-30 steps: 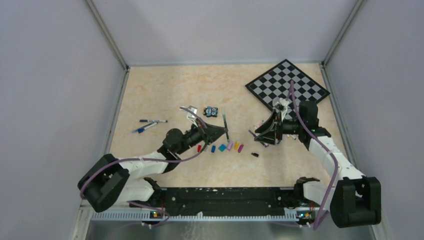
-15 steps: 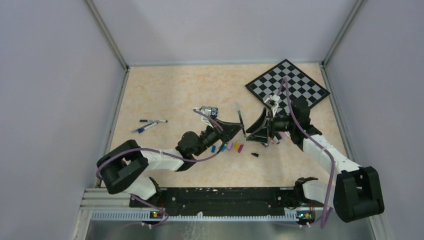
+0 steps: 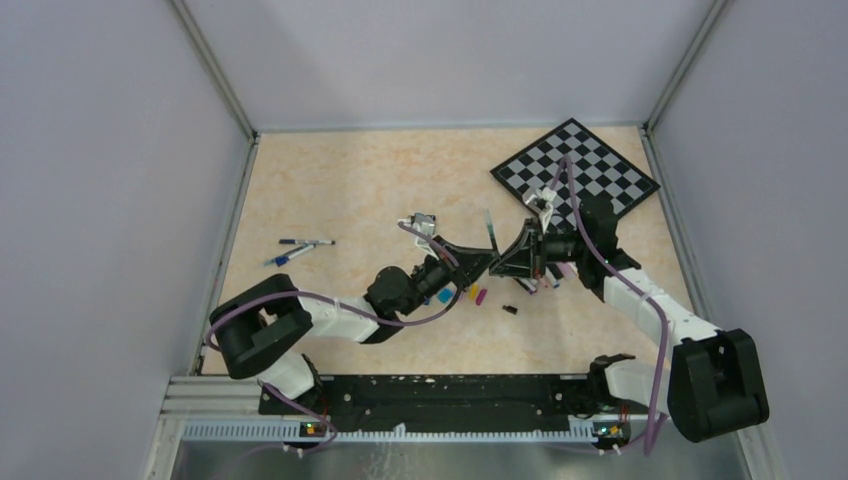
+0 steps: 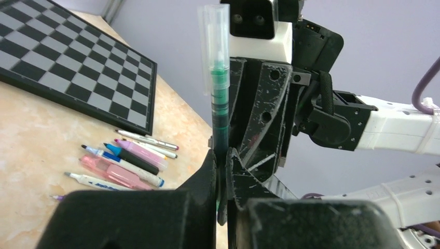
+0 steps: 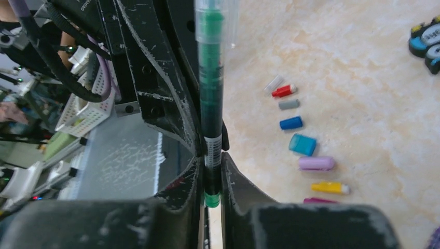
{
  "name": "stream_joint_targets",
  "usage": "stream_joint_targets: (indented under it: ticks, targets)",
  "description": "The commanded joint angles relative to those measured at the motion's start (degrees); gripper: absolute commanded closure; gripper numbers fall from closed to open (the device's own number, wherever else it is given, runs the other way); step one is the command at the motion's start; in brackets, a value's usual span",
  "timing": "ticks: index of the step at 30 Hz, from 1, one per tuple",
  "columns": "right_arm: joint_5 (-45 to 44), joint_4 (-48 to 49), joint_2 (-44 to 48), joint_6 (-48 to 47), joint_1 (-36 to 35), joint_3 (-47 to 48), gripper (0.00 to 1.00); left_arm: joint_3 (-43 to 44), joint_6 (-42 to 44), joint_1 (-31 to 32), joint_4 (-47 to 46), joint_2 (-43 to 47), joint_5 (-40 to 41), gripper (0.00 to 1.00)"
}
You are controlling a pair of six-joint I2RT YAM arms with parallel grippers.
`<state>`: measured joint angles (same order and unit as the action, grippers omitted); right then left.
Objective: Open the pen caps
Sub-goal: Open the pen cap from the pen.
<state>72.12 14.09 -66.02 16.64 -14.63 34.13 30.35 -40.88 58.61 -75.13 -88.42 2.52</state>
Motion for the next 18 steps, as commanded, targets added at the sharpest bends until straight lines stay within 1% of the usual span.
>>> stream_joint_targets:
  ticks: [1,3,4,5,6,8,9,11,12,15,18]
  targets:
    - [0.6,2.5,0.0,-0.8,-0.7,0.9,1.0,1.6,0.6,0.4,-4.4,0.0,0.4,1.0]
    - [0.6,-0.3,0.2,-3.2,-0.7,1.6,1.0,1.3,1.0,0.4,-4.9,0.3,0.7,0.98]
    - [0.5,-3.1,0.2,-5.3,-0.7,2.3,1.0,1.0,1.4,0.4,-5.7,0.6,1.1,0.92]
    - [0.3,-5.9,0.1,-7.8,-0.7,3.1,1.0,0.6,1.9,0.4,-6.4,1.1,1.7,0.83]
    - [0.4,-7.9,-0.1,-9.6,-0.7,3.7,1.0,0.0,2.1,0.3,-6.7,2.0,2.1,0.73]
    - [0.9,-10.6,-0.2,-12.0,-0.7,4.6,1.0,-1.1,2.4,-0.5,-5.3,4.8,2.0,0.46]
    - [1.2,-11.7,-0.2,-13.0,-0.7,4.9,1.0,-1.4,2.3,-1.1,-3.3,6.4,1.6,0.35]
    - [1.5,-13.8,-0.1,-15.6,-0.7,5.4,1.0,-1.5,1.1,-3.0,3.2,10.5,0.3,0.21]
    - [1.6,-15.7,0.0,-16.2,-0.7,5.7,1.0,-1.1,0.5,-4.1,6.8,12.4,-0.9,0.17]
    - [2.0,-21.0,-0.1,-22.9,-0.7,7.1,1.0,0.3,-1.5,-8.0,17.7,17.7,-4.8,0.09]
    - [2.3,-25.7,-0.3,-27.0,-0.7,8.0,1.0,2.6,-3.1,-9.9,26.7,20.4,-5.2,0.02]
